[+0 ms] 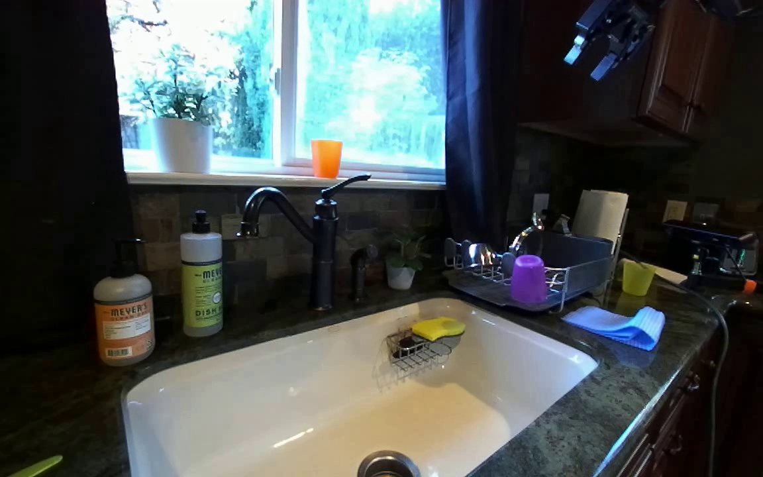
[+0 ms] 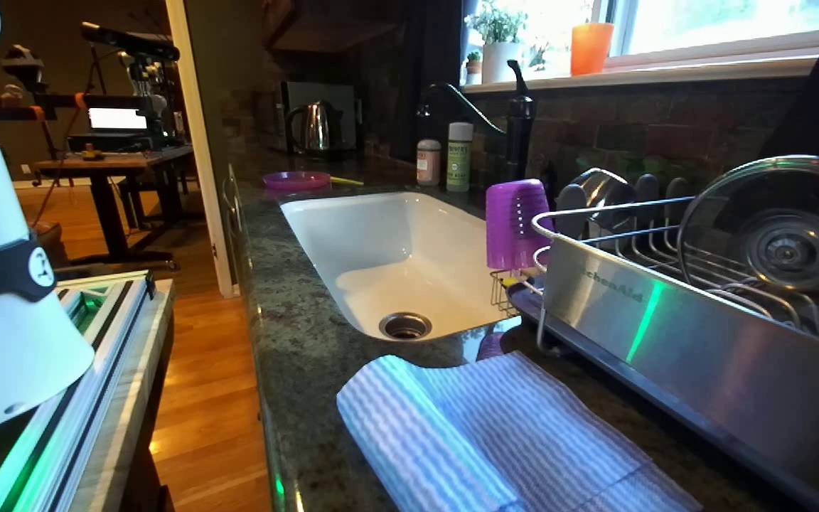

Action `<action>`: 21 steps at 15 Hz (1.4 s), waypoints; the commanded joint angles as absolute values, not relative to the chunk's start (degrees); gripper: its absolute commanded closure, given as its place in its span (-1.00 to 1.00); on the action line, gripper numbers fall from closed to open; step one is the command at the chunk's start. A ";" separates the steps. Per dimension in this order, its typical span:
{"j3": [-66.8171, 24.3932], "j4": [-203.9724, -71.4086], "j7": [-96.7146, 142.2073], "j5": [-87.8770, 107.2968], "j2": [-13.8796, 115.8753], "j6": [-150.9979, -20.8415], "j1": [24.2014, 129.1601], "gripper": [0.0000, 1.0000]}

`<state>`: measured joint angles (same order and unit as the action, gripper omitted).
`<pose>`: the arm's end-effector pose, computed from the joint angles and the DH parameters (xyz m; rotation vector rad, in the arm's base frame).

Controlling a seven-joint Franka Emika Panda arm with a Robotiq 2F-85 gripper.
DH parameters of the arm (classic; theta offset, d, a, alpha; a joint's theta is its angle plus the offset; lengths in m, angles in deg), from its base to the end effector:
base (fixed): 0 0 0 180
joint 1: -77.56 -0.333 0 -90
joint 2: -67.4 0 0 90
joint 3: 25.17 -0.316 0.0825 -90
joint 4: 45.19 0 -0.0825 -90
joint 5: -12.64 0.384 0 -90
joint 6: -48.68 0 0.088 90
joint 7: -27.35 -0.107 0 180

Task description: Take the cup off of the window seal and put it onto the dish rack

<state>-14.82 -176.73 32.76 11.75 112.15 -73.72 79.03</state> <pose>0.3405 -0.0983 0.6779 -2.9591 0.1425 -0.9510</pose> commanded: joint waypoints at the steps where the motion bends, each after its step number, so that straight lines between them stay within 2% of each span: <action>1: -14.19 -166.04 28.05 18.28 99.09 -72.58 78.07 -1.00; 10: -17.86 -137.88 18.37 24.62 70.38 -61.05 79.02 -1.00; 11: -18.07 -145.82 20.31 23.08 76.84 -65.51 79.88 -1.00; 18: -18.56 -144.05 20.09 23.01 75.56 -65.55 80.50 -1.00; 21: -19.30 -139.37 15.18 23.76 70.83 -66.18 80.27 -1.00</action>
<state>-17.90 -143.73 19.00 22.86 75.09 -65.77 79.61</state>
